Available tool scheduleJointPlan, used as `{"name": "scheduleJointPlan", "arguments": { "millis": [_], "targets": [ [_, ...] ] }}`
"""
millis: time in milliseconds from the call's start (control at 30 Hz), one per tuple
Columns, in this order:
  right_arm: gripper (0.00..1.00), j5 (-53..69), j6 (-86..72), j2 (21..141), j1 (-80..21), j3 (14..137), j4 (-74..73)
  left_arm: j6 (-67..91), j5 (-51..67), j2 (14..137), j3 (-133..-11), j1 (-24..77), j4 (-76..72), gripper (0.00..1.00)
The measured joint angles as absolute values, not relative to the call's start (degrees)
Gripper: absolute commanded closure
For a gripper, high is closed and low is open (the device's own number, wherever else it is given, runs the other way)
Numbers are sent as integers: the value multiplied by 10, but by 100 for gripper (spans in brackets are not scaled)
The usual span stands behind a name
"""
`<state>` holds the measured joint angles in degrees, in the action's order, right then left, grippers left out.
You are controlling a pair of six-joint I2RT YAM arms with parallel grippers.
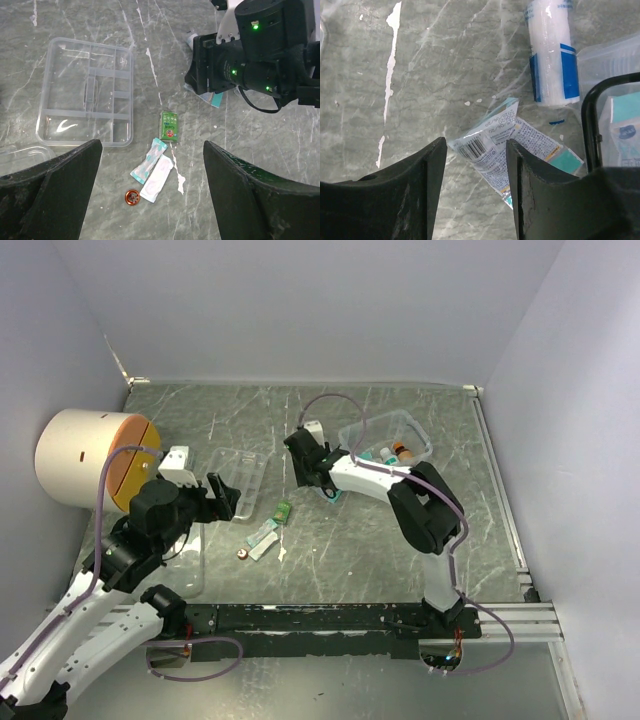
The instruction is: Organize the medicine kit
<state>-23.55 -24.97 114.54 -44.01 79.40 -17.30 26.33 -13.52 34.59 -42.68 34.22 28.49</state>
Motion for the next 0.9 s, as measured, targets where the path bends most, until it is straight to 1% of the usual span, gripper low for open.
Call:
{"name": "scheduleJointPlan", "arguments": {
  "millis": [267,400,533,700,800,900],
  "targets": [
    [51,-194,-242,1181,-439,802,-172,259,-135,348,-427,342,285,7],
    [51,-137,-219,1175,-436,797,-169,259,-135,354,-427,342,285,7],
    [52,-60,-196,1135,-436,751,-169,259,-133,360,-427,342,284,6],
    [52,27,-175,1061,-439,673,-183,260,-123,375,-427,342,274,2],
    [52,36,-178,1019,-440,639,-183,264,-112,393,-427,342,266,1],
    [52,16,-202,973,-440,611,-166,274,-104,420,-426,342,257,0]
  ]
}}
